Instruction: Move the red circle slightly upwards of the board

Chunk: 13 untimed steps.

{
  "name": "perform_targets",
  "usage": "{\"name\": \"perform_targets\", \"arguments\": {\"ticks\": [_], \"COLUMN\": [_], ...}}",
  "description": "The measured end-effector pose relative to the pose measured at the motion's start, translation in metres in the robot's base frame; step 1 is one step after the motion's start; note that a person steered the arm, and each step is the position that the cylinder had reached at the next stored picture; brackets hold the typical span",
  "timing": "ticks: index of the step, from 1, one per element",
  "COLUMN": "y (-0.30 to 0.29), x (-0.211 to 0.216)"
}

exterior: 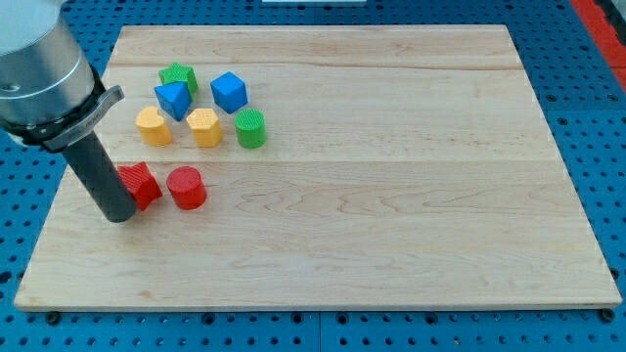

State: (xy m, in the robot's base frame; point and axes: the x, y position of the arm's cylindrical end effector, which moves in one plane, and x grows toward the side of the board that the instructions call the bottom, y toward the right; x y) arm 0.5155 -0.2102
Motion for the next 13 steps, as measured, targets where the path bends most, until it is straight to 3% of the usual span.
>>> {"name": "perform_targets", "arguments": {"ticks": [2, 4, 7, 8, 9, 12, 13], "y": [-0.003, 0.033, 0.062, 0.076, 0.122, 0.17, 0.215], "x": [-0.021, 0.021, -0.012, -0.003, 0.02, 0.011, 0.011]}}
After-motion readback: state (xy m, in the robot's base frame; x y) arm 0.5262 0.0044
